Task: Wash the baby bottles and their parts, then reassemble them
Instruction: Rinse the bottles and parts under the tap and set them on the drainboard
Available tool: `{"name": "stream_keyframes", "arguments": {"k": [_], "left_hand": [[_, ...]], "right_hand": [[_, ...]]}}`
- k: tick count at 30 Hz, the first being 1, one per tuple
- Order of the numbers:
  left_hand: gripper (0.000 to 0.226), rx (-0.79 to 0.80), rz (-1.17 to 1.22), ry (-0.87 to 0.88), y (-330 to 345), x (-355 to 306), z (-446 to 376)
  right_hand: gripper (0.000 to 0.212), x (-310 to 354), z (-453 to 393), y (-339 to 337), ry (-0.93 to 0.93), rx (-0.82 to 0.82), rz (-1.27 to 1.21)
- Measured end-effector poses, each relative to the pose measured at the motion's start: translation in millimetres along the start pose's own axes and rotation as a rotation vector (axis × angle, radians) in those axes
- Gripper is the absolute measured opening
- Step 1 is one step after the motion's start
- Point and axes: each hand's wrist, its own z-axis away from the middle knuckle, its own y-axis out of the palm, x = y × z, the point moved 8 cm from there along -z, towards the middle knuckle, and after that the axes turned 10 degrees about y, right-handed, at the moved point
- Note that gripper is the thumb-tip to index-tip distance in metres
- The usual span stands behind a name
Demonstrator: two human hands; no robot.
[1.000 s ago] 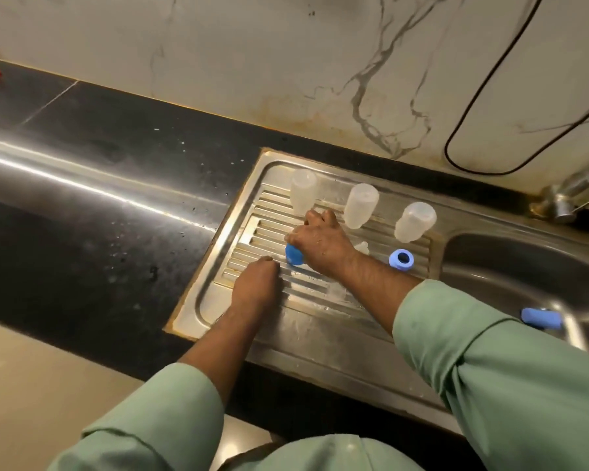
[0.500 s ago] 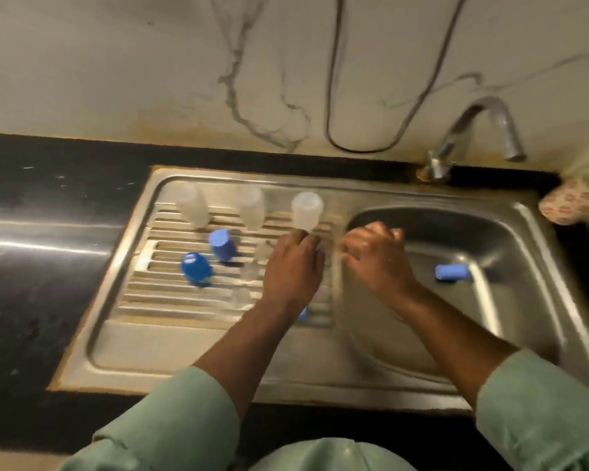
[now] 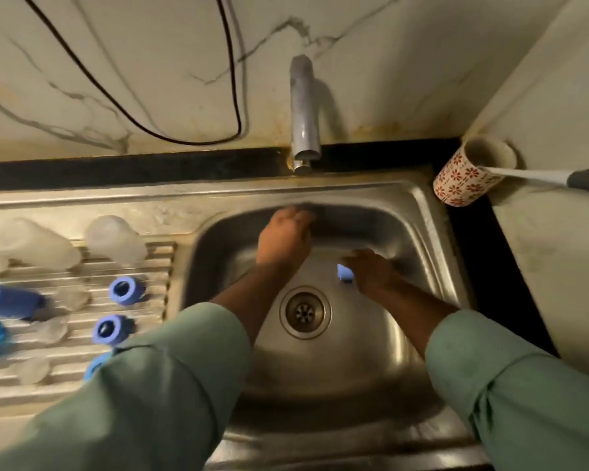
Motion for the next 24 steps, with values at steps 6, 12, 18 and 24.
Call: {"name": "stream_keyframes", "arguments": {"k": [6,12,18,24], "left_hand": [[0.065,-0.047,-0.316,0.163,-23,-5,-65],[0.045,-0.007,-0.425,0.050,-35,7,-74],[0.027,-0.141,0.079,-0.220,-71,14,-73],[0.021,0.119,-0.177,-0.171,-76,20,-85]], "right_hand": [[0.023,-8,-32,31,-0.044,0.010,0.182],[0.057,-1,-27,28,0.083,0.004,-0.551],[0.042,54,-9,-18,0.138,-0.096,-1.028],[0.024,67,13,-45,0.106,-0.080,-1.391]]}}
